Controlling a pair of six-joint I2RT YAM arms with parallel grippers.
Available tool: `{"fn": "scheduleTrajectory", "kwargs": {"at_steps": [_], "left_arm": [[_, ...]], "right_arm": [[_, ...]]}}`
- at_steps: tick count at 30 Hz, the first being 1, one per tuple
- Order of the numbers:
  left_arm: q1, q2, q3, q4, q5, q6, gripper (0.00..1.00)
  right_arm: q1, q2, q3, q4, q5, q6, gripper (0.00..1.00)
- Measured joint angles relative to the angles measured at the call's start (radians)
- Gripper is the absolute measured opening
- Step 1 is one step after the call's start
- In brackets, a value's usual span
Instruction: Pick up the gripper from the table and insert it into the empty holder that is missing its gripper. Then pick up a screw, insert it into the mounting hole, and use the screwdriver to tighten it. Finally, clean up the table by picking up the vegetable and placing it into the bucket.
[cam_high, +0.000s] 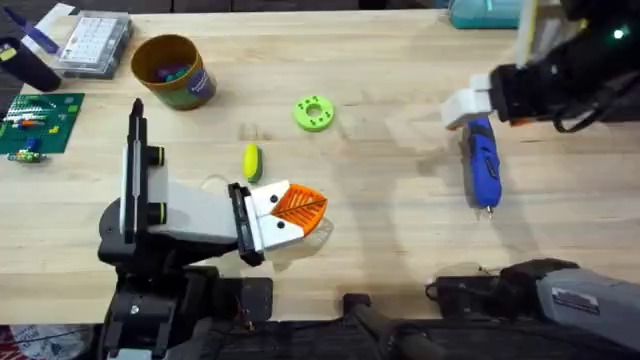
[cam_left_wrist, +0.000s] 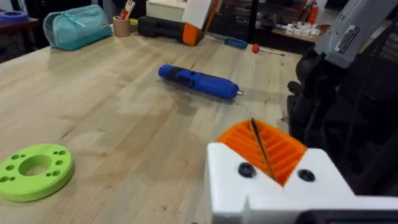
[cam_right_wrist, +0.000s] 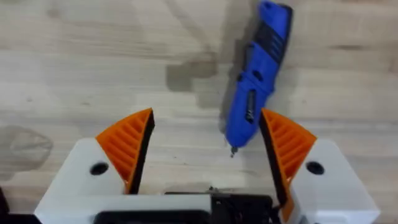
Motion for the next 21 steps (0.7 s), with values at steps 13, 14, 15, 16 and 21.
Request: {"fn": "scheduleTrajectory", "kwargs": {"at_steps": [13,14,15,16,21], "left_arm": [[0.000,0.000,0.000,-0.001,0.001,0.000,0.004],[0.000,0.000,0.000,-0.001,0.001,0.000,0.004],[0.000,0.000,0.000,-0.001,0.001,0.000,0.004],[0.000,0.000,0.000,-0.001,0.001,0.000,0.004],[0.000,0.000,0.000,-0.001,0.001,0.000,0.004]], "right_arm": [[-0.251,0.002,-0.217,0.213,-0.043,-0.167,0.986],[-0.251,0.005,-0.224,0.229,-0.033,-0.174,0.986],[-0.252,0.011,-0.231,0.244,-0.022,-0.181,0.986],[-0.253,0.018,-0.236,0.255,-0.010,-0.186,0.986],[-0.269,0.093,-0.250,0.308,0.018,-0.254,0.986]]}}
